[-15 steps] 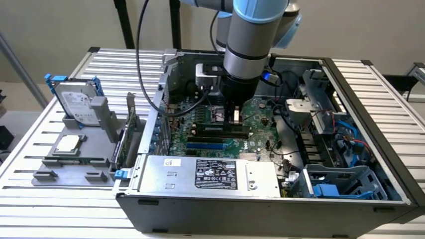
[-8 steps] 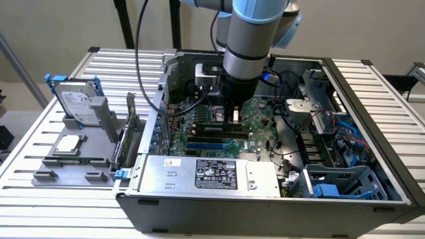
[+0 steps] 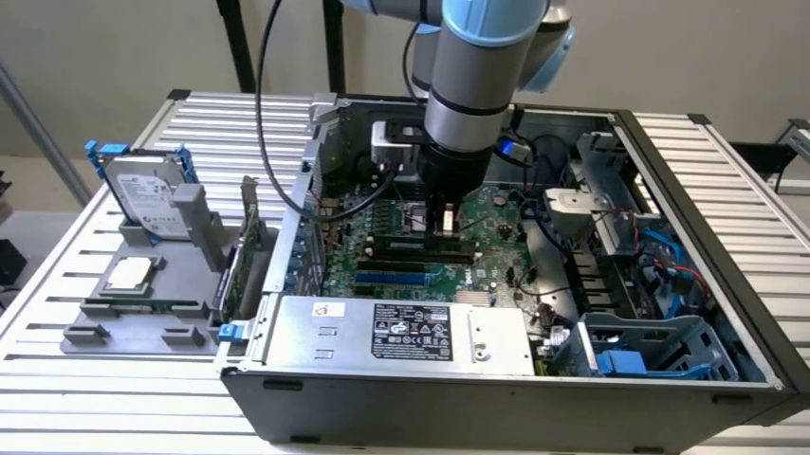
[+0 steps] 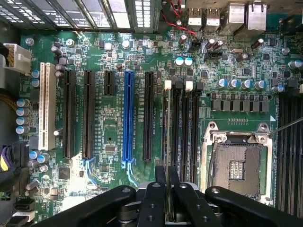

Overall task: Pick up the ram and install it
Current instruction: 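Insert the ram into the slot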

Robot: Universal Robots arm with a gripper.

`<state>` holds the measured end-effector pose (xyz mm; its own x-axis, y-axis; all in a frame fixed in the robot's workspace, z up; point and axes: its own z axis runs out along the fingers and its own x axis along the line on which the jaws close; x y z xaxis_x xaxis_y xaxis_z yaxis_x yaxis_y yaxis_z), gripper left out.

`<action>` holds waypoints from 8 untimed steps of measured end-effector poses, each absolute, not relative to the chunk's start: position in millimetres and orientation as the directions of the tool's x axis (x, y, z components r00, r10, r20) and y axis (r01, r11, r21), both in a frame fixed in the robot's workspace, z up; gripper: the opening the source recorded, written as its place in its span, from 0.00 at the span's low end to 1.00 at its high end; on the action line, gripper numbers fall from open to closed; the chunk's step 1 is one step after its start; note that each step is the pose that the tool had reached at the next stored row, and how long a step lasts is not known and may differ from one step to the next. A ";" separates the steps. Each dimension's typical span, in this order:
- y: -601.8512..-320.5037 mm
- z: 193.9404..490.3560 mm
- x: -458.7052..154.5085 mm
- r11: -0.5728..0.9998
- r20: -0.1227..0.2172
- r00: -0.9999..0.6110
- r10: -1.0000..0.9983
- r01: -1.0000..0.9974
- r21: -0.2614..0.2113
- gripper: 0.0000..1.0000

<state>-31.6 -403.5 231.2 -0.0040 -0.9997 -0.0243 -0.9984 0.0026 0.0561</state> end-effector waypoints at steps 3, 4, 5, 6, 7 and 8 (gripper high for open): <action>-403.4 230.1 -31.9 0.003 -0.022 -0.004 -1.000 -0.998 0.056 0.13; -403.4 229.8 -31.9 0.003 -0.022 -0.004 -1.000 -0.998 0.056 0.13; -403.4 229.5 -31.9 0.003 -0.021 -0.004 -1.000 -0.998 0.056 0.13; -403.3 229.2 -31.9 0.003 -0.021 -0.004 -1.000 -0.998 0.056 0.13; -403.2 229.0 -31.9 0.003 -0.021 -0.004 -1.000 -0.998 0.056 0.13; -403.2 228.8 -31.9 0.003 -0.021 -0.004 -1.000 -0.998 0.056 0.13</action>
<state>-31.9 -403.2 228.8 -0.0039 -0.9998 -0.0209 -0.9984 0.0027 0.0562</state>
